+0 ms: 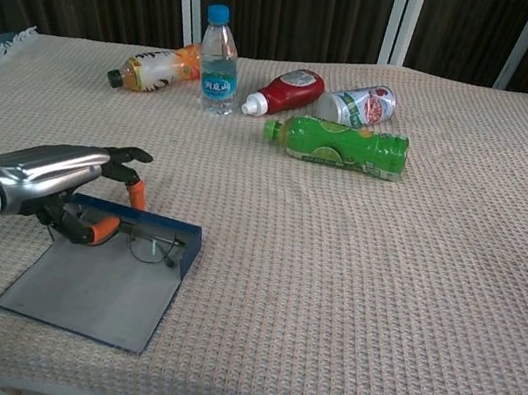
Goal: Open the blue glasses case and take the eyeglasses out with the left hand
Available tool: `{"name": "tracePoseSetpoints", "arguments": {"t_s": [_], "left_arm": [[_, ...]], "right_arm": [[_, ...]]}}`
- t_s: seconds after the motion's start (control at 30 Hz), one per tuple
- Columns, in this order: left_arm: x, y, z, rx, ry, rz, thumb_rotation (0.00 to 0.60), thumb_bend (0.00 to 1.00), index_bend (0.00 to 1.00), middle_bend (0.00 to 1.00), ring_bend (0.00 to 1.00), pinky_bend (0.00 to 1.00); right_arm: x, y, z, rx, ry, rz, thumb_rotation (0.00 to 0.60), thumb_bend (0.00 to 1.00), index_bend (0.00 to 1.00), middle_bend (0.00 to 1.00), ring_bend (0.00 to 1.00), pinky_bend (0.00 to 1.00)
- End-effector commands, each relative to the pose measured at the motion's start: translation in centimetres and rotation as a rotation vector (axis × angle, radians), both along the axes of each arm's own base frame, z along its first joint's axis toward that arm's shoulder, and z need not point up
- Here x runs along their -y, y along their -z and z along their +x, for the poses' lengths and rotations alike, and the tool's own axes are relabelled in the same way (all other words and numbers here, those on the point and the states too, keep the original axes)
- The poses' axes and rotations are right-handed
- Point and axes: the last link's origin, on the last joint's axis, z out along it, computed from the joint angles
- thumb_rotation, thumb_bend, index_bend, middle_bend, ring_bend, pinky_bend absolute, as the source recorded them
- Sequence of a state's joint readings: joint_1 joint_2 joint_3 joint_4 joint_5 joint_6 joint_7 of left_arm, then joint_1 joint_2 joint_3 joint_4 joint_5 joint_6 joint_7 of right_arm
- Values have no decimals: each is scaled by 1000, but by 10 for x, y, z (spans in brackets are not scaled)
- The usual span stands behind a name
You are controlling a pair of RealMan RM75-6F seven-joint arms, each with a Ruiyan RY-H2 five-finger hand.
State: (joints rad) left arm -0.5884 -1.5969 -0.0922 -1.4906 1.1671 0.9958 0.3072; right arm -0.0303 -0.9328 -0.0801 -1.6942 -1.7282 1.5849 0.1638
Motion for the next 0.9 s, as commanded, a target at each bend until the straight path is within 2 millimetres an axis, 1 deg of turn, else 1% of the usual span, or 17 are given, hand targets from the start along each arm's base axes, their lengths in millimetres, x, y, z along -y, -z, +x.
{"name": "tracePoseSetpoints", "arguments": {"t_s": [0.03, 0.6, 0.9], "left_arm": [[0, 1, 0, -2, 0, 0, 600, 479, 410, 0, 0, 0], [0, 1, 1, 3, 2, 5, 600, 470, 426, 0, 0, 0], [0, 3, 3, 15, 4, 6, 600, 469, 468, 0, 0, 0]], "right_arm": [[0, 0, 0, 1, -1, -1, 600, 176, 0, 0, 0, 0], [0, 1, 0, -3, 0, 2, 600, 176, 0, 0, 0, 0], [0, 1, 0, -3, 0, 4, 600, 176, 0, 0, 0, 0]]}}
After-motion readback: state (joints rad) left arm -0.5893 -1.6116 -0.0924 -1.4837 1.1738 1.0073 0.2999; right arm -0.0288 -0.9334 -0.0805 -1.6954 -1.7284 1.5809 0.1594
